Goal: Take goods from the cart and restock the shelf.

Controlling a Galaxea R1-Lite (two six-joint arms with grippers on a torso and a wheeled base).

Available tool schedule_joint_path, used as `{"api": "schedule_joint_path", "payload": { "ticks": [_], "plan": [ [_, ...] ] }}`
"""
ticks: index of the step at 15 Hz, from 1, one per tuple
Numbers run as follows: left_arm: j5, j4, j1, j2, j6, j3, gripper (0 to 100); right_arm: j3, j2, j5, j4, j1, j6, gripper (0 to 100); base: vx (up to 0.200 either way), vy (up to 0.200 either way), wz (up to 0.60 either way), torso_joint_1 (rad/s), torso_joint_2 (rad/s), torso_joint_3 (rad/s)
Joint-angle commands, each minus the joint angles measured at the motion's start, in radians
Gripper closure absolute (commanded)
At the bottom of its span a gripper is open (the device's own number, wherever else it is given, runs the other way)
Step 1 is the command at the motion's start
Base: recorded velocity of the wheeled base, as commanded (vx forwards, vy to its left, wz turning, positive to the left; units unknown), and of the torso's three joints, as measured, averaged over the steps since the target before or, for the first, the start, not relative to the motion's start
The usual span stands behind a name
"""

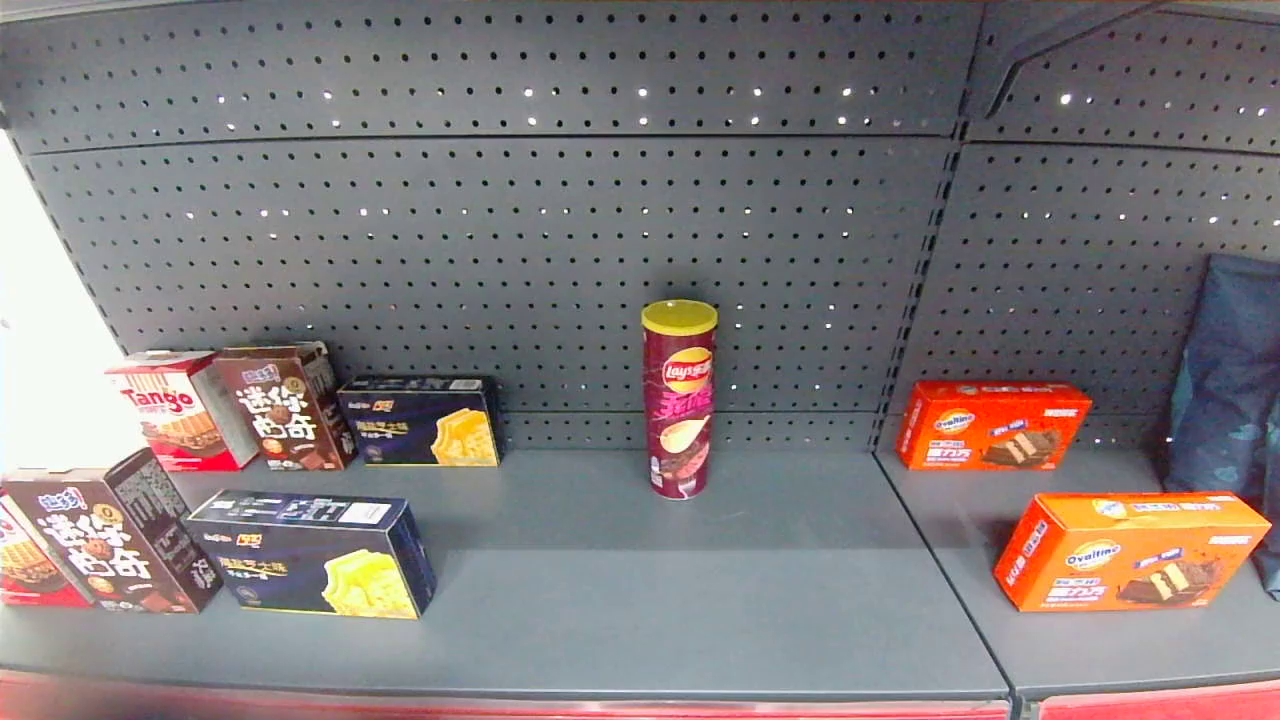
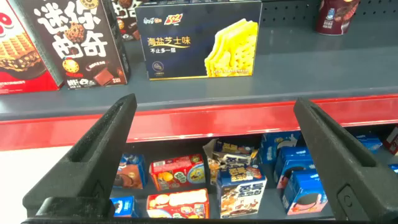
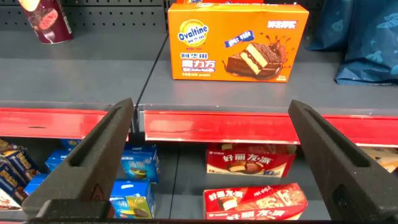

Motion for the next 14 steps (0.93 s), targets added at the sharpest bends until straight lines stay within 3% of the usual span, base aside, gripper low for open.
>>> {"api": "schedule_joint_path", "payload": {
  "ticks": [1, 2, 14],
  "plan": [
    [0.000, 0.000, 0.000, 0.000, 0.000, 0.000, 0, 0.000, 0.001, 0.000, 0.000, 0.000, -0.001, 0, 0.000, 0.000, 0.00, 0.000, 0.00, 0.000],
    [0.000, 0.000, 0.000, 0.000, 0.000, 0.000, 0, 0.000, 0.001, 0.000, 0.000, 0.000, -0.001, 0, 0.000, 0.000, 0.00, 0.000, 0.00, 0.000],
    [-0.002, 0.000, 0.000, 0.000, 0.000, 0.000, 0, 0.000, 0.001, 0.000, 0.000, 0.000, -0.001, 0, 0.000, 0.000, 0.60, 0.005, 0.00, 0.003]
  ]
}}
